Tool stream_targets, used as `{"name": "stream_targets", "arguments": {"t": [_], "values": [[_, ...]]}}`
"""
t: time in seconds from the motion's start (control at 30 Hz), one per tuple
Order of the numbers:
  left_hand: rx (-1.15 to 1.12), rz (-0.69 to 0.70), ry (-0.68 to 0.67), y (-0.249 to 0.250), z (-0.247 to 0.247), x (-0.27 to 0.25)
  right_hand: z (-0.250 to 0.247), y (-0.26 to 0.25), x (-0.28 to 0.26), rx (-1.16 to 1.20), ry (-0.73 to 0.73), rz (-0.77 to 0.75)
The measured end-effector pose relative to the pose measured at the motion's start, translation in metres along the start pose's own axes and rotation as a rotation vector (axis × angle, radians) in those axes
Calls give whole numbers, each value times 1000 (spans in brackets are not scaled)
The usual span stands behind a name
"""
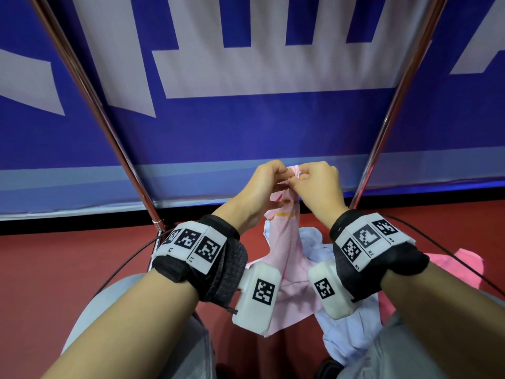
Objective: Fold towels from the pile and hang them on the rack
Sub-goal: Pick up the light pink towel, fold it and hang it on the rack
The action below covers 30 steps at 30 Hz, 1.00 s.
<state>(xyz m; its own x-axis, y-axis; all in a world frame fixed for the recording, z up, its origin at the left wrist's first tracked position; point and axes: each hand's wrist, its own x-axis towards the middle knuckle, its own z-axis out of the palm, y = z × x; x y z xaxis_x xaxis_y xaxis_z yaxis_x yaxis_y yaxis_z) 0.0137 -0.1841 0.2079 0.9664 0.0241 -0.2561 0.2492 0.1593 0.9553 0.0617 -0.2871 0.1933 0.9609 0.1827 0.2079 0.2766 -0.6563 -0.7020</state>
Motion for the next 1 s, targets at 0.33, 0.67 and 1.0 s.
{"name": "stream_targets", "arguments": {"t": [0.33,0.67,1.0], "values": [[538,174,283,-4,-18,11,-14,1,11,217,104,18],[898,150,117,-20,-22,12,-40,15,26,431,176,77],[1364,578,27,-20,-1,-4,-56,12,20,517,198,90]]}}
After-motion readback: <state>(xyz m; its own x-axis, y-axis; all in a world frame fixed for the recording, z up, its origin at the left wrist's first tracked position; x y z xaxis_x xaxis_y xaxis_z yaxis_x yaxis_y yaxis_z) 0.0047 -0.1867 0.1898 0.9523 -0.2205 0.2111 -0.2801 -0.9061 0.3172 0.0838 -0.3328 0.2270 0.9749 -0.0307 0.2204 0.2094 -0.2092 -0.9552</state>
